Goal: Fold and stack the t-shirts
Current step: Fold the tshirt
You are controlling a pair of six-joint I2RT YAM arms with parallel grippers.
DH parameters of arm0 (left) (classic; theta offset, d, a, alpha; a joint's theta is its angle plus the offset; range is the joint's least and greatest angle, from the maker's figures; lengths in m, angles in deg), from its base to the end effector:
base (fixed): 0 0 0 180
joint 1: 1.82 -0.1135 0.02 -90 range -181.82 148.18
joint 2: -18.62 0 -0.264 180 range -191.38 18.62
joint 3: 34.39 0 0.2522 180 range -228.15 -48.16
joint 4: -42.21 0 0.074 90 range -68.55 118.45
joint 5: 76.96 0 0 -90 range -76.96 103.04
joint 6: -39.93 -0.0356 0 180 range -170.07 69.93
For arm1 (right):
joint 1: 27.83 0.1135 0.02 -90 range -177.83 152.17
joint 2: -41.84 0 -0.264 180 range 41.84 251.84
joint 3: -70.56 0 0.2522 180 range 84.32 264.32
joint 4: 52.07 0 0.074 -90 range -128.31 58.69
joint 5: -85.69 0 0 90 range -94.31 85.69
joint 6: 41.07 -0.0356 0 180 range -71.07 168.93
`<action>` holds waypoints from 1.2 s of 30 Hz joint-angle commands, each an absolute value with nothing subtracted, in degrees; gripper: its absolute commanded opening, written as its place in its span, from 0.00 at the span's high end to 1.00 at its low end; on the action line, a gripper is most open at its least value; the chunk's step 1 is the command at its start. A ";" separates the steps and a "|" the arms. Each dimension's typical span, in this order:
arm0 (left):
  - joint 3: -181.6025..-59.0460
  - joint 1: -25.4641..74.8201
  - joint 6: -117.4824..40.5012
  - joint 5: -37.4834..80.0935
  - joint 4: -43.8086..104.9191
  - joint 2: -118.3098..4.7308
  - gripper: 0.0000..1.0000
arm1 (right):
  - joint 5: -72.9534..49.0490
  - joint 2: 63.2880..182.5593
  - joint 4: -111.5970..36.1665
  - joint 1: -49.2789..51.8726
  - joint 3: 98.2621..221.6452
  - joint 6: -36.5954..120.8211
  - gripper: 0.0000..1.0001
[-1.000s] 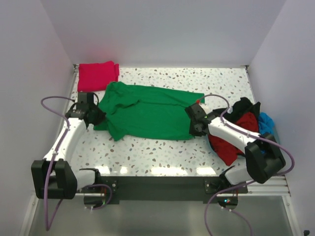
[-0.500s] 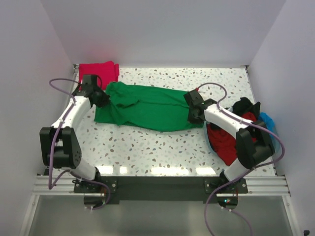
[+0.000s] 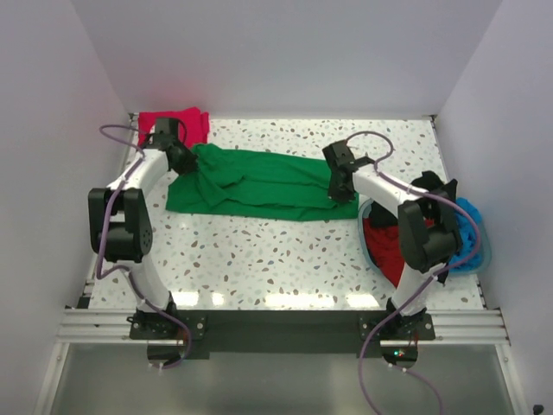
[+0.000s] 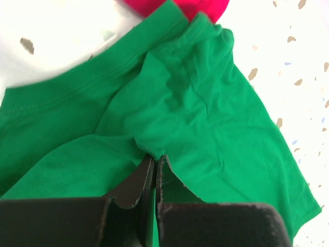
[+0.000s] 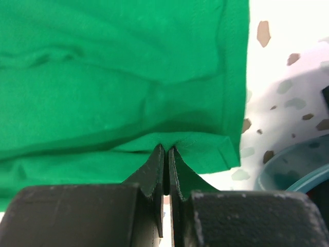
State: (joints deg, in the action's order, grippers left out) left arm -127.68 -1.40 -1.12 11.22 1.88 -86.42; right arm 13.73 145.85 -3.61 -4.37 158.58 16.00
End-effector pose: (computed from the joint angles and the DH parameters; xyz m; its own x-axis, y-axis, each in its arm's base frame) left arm 0.4028 -0.0018 0.2307 -0.5089 -0.7500 -0.4225 -0.6029 0.6608 -0.4470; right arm 0.3464 0.1383 0.2029 -0.8338 0.2016 -0.5139 0.2350 0.9720 0.0000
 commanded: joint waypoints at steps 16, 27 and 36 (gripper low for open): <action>-138.84 -1.47 1.08 9.18 6.05 -95.54 1.00 | 15.20 151.70 -2.36 -7.79 166.58 15.97 0.96; -137.90 -0.94 -1.90 8.21 4.37 -91.17 0.00 | 19.95 154.18 4.41 -8.14 179.16 21.86 0.25; -118.04 1.60 -3.14 9.00 6.21 -75.35 0.00 | 4.66 145.29 -5.70 -4.55 166.42 25.02 0.01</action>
State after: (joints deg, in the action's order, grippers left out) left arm -122.96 0.24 -1.76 8.46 4.66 -79.88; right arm 11.39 148.32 -1.60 -6.90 168.83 22.75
